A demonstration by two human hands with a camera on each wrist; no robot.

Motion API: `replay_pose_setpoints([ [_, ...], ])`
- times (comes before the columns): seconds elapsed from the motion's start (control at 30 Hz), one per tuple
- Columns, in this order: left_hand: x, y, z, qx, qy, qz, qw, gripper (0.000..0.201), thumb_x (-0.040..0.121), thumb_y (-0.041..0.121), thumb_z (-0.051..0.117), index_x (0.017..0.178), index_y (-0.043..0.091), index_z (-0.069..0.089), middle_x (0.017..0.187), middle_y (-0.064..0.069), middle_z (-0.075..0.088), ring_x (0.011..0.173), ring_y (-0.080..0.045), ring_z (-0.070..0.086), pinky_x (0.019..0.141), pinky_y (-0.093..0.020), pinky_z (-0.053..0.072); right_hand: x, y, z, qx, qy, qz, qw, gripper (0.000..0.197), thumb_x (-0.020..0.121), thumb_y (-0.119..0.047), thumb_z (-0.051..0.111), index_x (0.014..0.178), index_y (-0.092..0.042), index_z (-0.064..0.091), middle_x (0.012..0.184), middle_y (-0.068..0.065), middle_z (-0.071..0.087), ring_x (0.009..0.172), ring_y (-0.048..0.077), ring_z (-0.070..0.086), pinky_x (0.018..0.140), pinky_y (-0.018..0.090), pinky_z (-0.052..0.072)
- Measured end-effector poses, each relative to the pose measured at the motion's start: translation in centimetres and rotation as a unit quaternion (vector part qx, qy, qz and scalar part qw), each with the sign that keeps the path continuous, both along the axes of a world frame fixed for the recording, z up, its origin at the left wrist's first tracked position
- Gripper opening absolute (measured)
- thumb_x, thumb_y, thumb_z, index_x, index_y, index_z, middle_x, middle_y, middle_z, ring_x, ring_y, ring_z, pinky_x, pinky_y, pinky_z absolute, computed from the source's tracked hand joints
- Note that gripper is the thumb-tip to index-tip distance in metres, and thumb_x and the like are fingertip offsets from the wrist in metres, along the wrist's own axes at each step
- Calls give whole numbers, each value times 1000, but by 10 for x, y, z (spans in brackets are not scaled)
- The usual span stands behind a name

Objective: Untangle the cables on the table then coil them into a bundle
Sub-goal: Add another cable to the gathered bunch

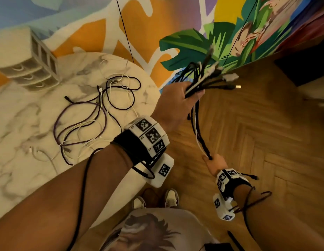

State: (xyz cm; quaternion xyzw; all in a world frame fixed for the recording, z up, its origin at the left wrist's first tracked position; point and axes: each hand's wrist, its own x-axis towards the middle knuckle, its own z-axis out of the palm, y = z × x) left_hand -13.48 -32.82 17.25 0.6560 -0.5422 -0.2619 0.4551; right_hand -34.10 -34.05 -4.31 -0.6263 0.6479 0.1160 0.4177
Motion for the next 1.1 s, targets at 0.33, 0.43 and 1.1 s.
replay_pose_setpoints([
  [0.33, -10, 13, -54, 72, 3, -6, 997, 22, 92, 28, 59, 92, 9, 70, 72, 3, 66, 68, -8, 62, 61, -12, 43, 50, 1, 108, -62, -378, 91, 919, 58, 78, -23, 75, 125, -40, 45, 126, -13, 54, 116, -2, 51, 99, 21, 42],
  [0.43, -7, 15, -61, 92, -13, -10, 996, 23, 91, 28, 59, 99, 9, 70, 85, -5, 71, 80, -16, 65, 69, -23, 48, 83, 0, 137, -42, -437, 65, 896, 22, 91, -5, 55, 99, -25, 55, 88, -9, 65, 74, -2, 63, 71, 18, 52],
  [1.1, -6, 32, -60, 159, 144, -35, 976, 23, 81, 33, 57, 80, 13, 67, 70, -2, 62, 61, -12, 58, 60, -33, 47, 71, -14, 125, 71, -544, 1, 836, 51, 78, -36, 57, 121, -10, 60, 127, 9, 61, 120, 18, 56, 95, 26, 48],
])
